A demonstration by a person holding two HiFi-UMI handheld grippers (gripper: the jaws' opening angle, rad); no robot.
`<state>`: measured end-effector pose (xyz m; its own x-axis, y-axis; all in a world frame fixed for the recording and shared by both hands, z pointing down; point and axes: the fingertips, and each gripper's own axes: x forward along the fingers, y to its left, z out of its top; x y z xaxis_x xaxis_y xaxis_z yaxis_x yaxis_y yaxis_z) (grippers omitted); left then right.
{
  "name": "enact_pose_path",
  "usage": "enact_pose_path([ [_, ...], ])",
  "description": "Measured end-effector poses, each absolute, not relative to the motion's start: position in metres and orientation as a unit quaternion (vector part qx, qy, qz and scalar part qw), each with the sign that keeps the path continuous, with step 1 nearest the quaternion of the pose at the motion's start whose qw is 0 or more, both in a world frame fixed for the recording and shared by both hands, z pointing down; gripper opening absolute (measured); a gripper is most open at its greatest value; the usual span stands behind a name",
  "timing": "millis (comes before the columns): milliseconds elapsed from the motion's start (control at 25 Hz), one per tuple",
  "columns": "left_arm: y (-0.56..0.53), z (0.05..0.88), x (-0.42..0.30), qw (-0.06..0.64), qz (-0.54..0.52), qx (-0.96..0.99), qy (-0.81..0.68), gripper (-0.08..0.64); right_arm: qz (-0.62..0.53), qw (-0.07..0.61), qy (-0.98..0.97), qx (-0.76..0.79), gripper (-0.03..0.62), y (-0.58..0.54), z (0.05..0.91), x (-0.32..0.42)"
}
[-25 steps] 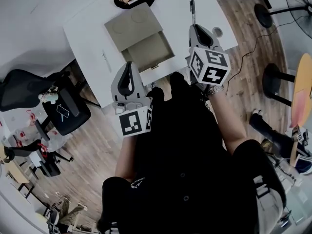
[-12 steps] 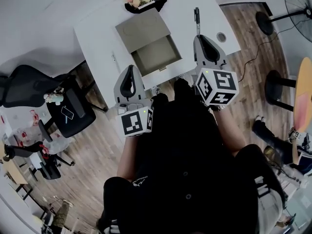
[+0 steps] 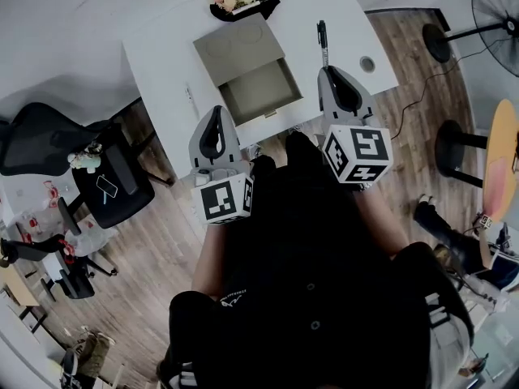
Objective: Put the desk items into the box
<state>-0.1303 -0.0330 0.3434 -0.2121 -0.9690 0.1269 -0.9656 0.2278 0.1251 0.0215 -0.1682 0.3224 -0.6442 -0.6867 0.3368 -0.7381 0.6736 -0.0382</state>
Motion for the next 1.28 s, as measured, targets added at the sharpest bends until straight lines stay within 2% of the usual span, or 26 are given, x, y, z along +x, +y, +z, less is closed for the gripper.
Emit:
enact_pose_path([
  [280, -0.037, 0.35, -0.134, 0.094, -0.021, 0.615, -0.783, 0.008, 0.064, 0.175, -0.916, 0.355, 0.038, -0.166, 0.327, 0.009],
  [720, -0.038, 0.355, -0.152, 0.098, -0.016, 0.574, -0.813, 0.008, 0.007, 0.247, -0.949, 0.198, 0.038, -0.159, 0.36, -0.044],
  [1280, -0.04, 0.363, -0.164, 0.114, -0.01, 0.481, -0.869, 0.008, -0.137, 0.335, -0.931, -0.043, 0.038, -0.149, 0.406, -0.096],
])
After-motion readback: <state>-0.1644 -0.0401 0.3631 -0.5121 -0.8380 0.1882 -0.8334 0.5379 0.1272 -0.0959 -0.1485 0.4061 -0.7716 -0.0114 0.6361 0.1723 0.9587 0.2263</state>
